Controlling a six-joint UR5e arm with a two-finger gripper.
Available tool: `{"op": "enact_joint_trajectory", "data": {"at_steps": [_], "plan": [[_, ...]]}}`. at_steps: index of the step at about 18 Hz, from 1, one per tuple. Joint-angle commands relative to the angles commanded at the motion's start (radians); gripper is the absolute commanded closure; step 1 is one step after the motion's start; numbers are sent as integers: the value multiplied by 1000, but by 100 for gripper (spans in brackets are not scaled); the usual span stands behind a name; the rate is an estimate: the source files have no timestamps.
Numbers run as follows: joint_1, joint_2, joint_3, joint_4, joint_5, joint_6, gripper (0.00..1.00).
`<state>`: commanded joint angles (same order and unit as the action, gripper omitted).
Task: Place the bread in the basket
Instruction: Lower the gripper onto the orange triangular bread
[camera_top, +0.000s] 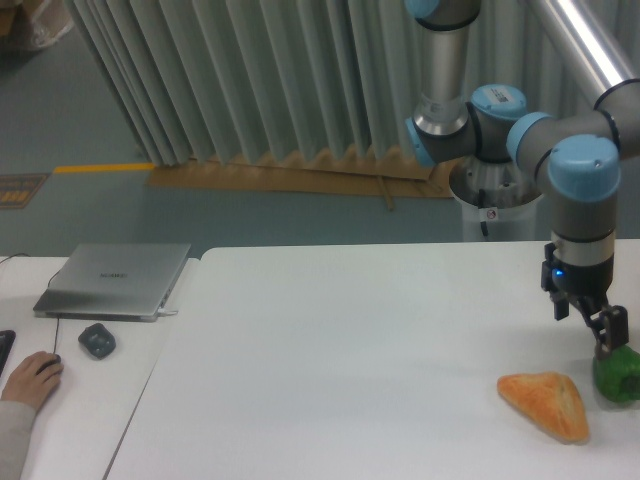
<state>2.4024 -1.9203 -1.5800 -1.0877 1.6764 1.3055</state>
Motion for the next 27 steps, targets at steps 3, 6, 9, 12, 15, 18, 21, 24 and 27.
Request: {"op": "enact_joint_trajectory", "data": {"at_steps": [3, 6, 9, 12, 15, 18, 21, 24, 27], "plan": [[-43, -40, 15, 55, 48, -67, 0], [-51, -68, 26, 57, 75, -69, 0], [-63, -97, 31, 77, 107, -81, 0], [-78, -120, 32, 77, 150, -86, 0], [-100, -129, 29, 77, 157, -117, 0], [-103, -154, 31, 78, 163, -140, 0], [-109, -157, 32, 80, 166, -138, 0], [-109, -160, 35, 78, 166, -138, 0], [-109, -161, 38, 77, 166, -138, 19]]}}
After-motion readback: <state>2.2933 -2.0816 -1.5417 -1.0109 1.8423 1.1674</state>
